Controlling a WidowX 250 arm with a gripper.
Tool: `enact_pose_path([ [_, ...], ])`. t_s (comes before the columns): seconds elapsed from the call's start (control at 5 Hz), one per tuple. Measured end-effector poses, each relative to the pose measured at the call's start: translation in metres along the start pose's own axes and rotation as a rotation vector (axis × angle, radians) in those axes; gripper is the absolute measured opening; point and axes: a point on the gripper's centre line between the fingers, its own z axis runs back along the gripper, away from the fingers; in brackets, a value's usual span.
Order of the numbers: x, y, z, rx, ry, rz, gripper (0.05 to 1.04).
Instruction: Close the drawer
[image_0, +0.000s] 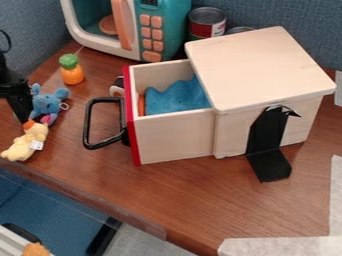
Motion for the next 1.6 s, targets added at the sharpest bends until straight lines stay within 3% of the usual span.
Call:
enact_pose_path([
  [0.2,-0.004,-0.004,-0.008,-0.009,0.03,0.002,0.999],
  [0.8,0.023,-0.093,-0.019,-0.044,0.012,-0.005,0.999],
  [1.2,0.02,-0.1,-0.038,-0.009,0.083,0.171,0.998],
  [1.4,0.022,-0.095,-0.043,-0.001,0.07,0.215,0.938],
  [1.6,0.02,-0.09,-0.054,0.009,0.078,0.229,0.648],
])
